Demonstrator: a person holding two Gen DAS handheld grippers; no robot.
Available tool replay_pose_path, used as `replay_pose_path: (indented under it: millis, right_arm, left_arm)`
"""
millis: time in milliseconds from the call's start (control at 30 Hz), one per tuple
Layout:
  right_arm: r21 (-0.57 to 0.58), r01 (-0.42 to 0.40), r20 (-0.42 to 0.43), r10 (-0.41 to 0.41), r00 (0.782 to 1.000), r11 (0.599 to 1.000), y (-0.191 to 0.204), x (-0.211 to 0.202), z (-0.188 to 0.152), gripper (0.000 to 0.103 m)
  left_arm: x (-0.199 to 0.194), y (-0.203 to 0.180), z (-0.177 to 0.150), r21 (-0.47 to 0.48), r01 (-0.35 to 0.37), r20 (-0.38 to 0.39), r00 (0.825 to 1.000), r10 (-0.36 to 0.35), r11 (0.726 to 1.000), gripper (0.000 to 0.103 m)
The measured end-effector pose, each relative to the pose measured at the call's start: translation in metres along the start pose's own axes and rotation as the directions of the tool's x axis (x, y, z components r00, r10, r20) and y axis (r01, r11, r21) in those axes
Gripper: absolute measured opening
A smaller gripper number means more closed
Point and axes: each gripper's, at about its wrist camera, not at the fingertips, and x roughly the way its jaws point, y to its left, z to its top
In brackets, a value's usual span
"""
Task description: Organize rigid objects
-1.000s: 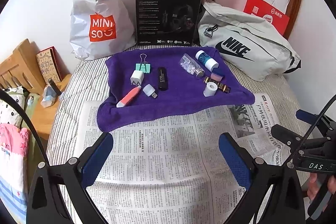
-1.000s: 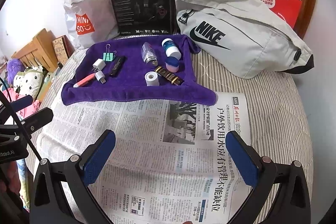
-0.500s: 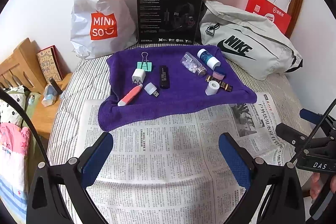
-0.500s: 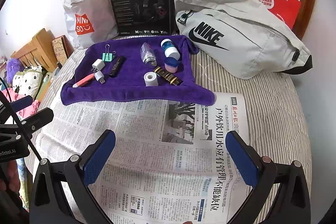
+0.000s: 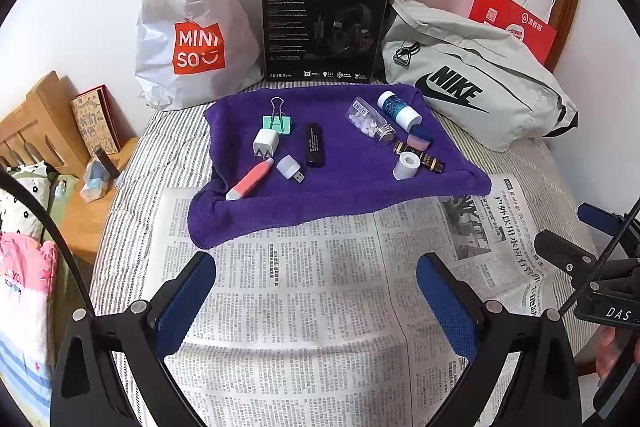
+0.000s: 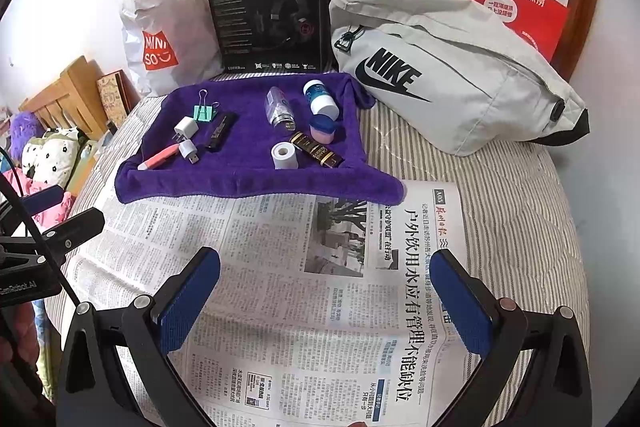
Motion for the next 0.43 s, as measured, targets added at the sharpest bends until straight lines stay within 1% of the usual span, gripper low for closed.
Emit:
replay_pose_path:
  millis: [300,433]
  right_arm:
    - [-0.001,0.001,0.007,-0.001,1.000,1.000,-0.0008,-0.0020,-0.0004,0.103]
    - [-0.002,-0.001,0.008,0.001,1.000,1.000,-0.0013,-0.0036,-0.0002,0.103]
  left_arm:
    - [0.0006,0.0002,-0.0012,-0.001,-0.005,0.001,1.000,0.005,1.000,0.102]
    - [-0.0009,-0.0012,-0.0011,0.020,-0.001,0.023,1.000,0.000,1.000,0.102]
